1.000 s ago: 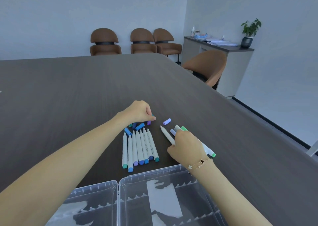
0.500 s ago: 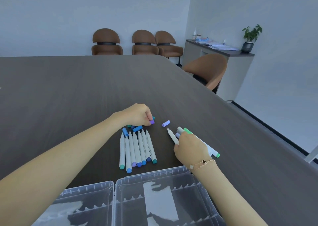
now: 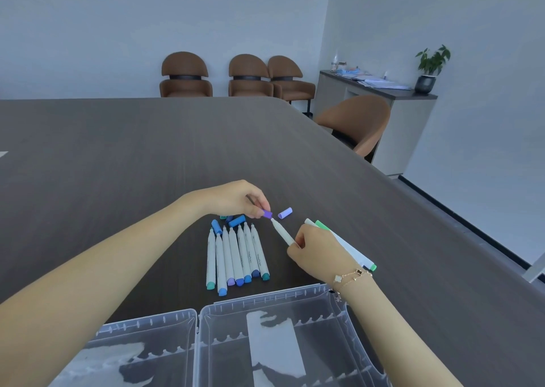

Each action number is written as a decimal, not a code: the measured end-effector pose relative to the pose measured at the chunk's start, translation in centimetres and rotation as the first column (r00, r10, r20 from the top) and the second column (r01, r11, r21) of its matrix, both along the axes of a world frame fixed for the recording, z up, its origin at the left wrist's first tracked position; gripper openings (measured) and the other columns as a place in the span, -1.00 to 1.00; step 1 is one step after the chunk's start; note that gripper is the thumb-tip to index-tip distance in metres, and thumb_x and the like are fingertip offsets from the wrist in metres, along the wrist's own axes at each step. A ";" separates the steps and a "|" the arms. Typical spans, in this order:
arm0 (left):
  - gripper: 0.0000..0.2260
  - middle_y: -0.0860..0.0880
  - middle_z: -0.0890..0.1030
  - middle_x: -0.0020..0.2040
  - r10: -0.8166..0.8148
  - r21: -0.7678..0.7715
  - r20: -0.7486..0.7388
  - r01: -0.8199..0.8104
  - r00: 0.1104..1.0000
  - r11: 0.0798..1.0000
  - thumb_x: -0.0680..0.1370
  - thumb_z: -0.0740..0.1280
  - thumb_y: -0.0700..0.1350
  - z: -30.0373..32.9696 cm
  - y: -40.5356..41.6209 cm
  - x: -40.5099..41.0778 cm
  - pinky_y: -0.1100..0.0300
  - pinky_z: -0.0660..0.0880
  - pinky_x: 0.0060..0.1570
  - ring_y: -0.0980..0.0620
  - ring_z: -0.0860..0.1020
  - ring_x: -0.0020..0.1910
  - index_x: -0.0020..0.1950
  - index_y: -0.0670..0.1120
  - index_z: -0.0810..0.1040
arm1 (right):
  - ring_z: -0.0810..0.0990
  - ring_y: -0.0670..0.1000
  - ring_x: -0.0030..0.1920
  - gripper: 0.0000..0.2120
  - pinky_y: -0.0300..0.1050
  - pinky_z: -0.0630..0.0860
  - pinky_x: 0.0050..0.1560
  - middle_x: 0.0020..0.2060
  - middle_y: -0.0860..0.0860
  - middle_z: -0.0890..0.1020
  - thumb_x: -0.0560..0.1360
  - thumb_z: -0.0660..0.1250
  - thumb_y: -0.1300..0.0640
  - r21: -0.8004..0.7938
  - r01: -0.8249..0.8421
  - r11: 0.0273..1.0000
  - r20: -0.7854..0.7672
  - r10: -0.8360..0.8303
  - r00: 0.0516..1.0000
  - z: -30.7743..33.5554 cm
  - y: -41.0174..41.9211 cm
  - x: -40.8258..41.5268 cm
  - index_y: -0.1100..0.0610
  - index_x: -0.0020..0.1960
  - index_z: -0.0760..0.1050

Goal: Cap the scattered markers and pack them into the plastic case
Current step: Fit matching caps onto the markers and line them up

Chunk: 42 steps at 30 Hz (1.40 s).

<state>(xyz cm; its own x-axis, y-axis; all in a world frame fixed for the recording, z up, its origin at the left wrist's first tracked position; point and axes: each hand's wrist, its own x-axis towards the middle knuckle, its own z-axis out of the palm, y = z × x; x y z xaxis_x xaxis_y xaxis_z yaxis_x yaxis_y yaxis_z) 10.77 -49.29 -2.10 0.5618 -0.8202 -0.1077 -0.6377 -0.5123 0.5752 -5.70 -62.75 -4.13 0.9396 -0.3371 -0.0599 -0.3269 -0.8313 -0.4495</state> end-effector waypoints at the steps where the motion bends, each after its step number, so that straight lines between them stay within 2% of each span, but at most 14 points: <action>1: -0.89 0.05 0.61 -0.03 -0.013 0.000 -0.014 0.013 1.000 1.000 0.54 0.34 -0.15 0.1 0.0 -0.1 0.28 0.52 -0.01 0.12 0.59 -0.06 0.01 0.03 0.60 | 0.50 -0.06 -0.19 -0.79 -0.29 0.41 -0.20 -0.17 0.03 0.53 0.58 0.19 0.07 0.001 -0.003 1.000 0.003 0.003 1.000 0.0 0.0 0.0 0.17 0.09 0.49; 6: -0.86 0.06 0.63 0.01 -0.025 -0.053 -0.112 0.019 0.993 0.998 0.54 0.34 -0.15 0.4 0.2 -0.5 0.31 0.54 -0.01 0.16 0.62 -0.04 0.07 0.00 0.62 | 0.47 -0.07 -0.21 -0.80 -0.33 0.39 -0.25 -0.12 0.05 0.55 0.60 0.17 0.09 0.029 -0.040 0.999 0.005 0.039 0.999 0.2 -0.1 -0.1 0.17 0.11 0.48; 9: -0.80 0.04 0.64 0.04 0.103 -0.161 -0.231 -0.142 0.967 0.977 0.53 0.36 -0.16 0.1 -0.2 -0.7 0.33 0.55 0.00 0.16 0.64 -0.04 0.14 -0.10 0.60 | 0.47 -0.09 -0.27 -0.76 -0.35 0.39 -0.31 -0.13 0.09 0.60 0.60 0.17 0.07 0.135 -0.033 0.990 0.001 0.033 0.999 0.2 -0.1 0.1 0.18 0.09 0.52; 11: -0.81 -0.02 0.67 0.04 0.232 -0.190 -0.276 -0.290 0.933 0.938 0.52 0.38 -0.12 -0.2 -0.9 -1.1 0.29 0.54 0.05 0.13 0.64 -0.05 0.09 -0.13 0.64 | 0.43 -0.09 -0.37 -0.73 -0.37 0.35 -0.39 -0.23 0.07 0.56 0.59 0.16 0.04 0.248 -0.009 0.969 -0.001 0.009 1.000 0.5 0.2 0.3 0.19 0.07 0.55; 17: -0.83 -0.03 0.68 -0.09 0.344 -0.098 -0.262 -0.380 0.902 0.920 0.52 0.38 -0.06 -0.5 -3.0 -2.2 0.26 0.55 0.03 0.11 0.66 -0.14 -0.05 -0.14 0.66 | 0.36 -0.07 -0.40 -0.67 -0.31 0.32 -0.39 -0.23 0.10 0.49 0.60 0.17 0.03 0.544 0.102 0.833 -0.130 -0.037 0.991 1.4 0.5 0.2 0.27 0.08 0.54; 21: -0.86 -0.04 0.69 -0.10 0.359 -0.057 -0.239 -0.382 0.902 0.922 0.51 0.38 -0.06 -0.5 -3.5 -2.2 0.26 0.54 0.03 0.12 0.66 -0.16 -0.07 -0.12 0.65 | 0.41 -0.09 -0.37 -0.79 -0.33 0.32 -0.41 -0.30 0.01 0.50 0.61 0.16 0.08 0.600 0.149 0.786 -0.158 -0.066 0.985 1.8 0.4 -0.1 0.18 -0.01 0.51; 26: -0.86 -0.06 0.68 -0.09 0.350 -0.043 -0.237 -0.370 0.906 0.928 0.51 0.39 -0.08 -1.2 -3.2 -2.5 0.22 0.55 0.06 0.09 0.65 -0.13 -0.08 -0.14 0.66 | 0.42 -0.09 -0.36 -0.84 -0.37 0.32 -0.51 -0.31 -0.01 0.48 0.61 0.17 0.12 0.633 0.213 0.744 -0.216 -0.095 0.972 1.9 0.7 0.0 0.17 0.01 0.48; 27: -0.85 -0.06 0.68 -0.11 0.336 -0.039 -0.224 -0.353 0.915 0.935 0.51 0.39 -0.07 -1.3 -3.1 -2.6 0.22 0.56 0.05 0.08 0.65 -0.13 -0.07 -0.14 0.67 | 0.42 -0.09 -0.37 -0.83 -0.37 0.33 -0.51 -0.31 -0.02 0.48 0.61 0.16 0.12 0.617 0.207 0.759 -0.220 -0.086 0.972 1.9 0.6 0.0 0.17 0.00 0.49; 29: -0.82 -0.02 0.67 -0.16 0.296 -0.033 -0.154 -0.305 0.943 0.952 0.51 0.38 -0.04 -1.0 -2.7 -2.6 0.22 0.56 -0.01 0.07 0.63 -0.14 -0.02 -0.13 0.67 | 0.43 -0.09 -0.38 -0.78 -0.35 0.38 -0.42 -0.35 -0.02 0.49 0.60 0.16 0.09 0.464 0.148 0.874 -0.210 -0.053 0.976 1.6 0.2 0.1 0.17 -0.06 0.52; 32: -0.84 0.09 0.62 -0.15 0.275 -0.074 0.066 -0.270 0.959 0.960 0.52 0.37 -0.04 0.5 -1.9 -1.9 0.22 0.51 -0.06 0.15 0.57 -0.12 -0.01 -0.08 0.67 | 0.42 -0.06 -0.42 -0.74 -0.33 0.35 -0.39 -0.41 0.00 0.45 0.57 0.19 0.10 0.183 0.084 0.980 -0.148 -0.057 0.987 1.0 -0.2 -0.3 0.18 -0.26 0.44; 35: -0.85 0.04 0.63 -0.03 0.371 -0.156 0.156 -0.348 0.915 0.925 0.53 0.34 -0.16 1.7 -0.4 -0.2 0.26 0.47 0.01 0.15 0.55 -0.05 0.02 -0.14 0.67 | 0.51 0.01 -0.22 -0.83 -0.25 0.36 -0.29 -0.33 0.01 0.44 0.58 0.20 0.07 -0.050 0.056 0.997 -0.089 -0.061 0.994 0.8 0.4 -0.9 0.16 -0.04 0.47; 37: -0.84 -0.02 0.64 0.06 0.390 -0.073 0.174 -0.383 0.904 0.921 0.54 0.32 -0.18 1.4 0.9 0.7 0.27 0.42 0.01 0.12 0.54 -0.02 0.03 -0.18 0.66 | 0.51 0.00 -0.16 -0.74 -0.23 0.37 -0.28 -0.20 0.02 0.48 0.58 0.20 -0.02 -0.164 0.065 0.984 -0.035 -0.072 0.997 1.0 1.4 -1.1 0.15 0.13 0.43; 39: -0.83 -0.06 0.63 0.10 0.414 -0.023 0.187 -0.417 0.891 0.908 0.55 0.31 -0.18 0.6 2.1 1.1 0.26 0.42 0.01 0.09 0.54 0.01 0.04 -0.19 0.66 | 0.51 -0.01 -0.10 -0.66 -0.23 0.45 -0.21 0.02 0.05 0.52 0.57 0.21 -0.07 -0.180 0.009 0.984 0.009 -0.008 1.000 1.2 2.4 -0.9 0.13 0.23 0.39; 42: -0.82 -0.06 0.61 0.11 0.459 -0.023 0.190 -0.464 0.868 0.886 0.55 0.30 -0.16 -0.2 2.8 1.4 0.24 0.41 0.02 0.03 0.55 0.08 0.06 -0.18 0.64 | 0.52 -0.02 -0.02 -0.66 -0.16 0.51 0.08 0.19 0.04 0.49 0.58 0.21 -0.02 -0.074 -0.199 0.977 -0.006 0.200 0.980 0.9 3.9 -0.6 0.04 0.32 0.38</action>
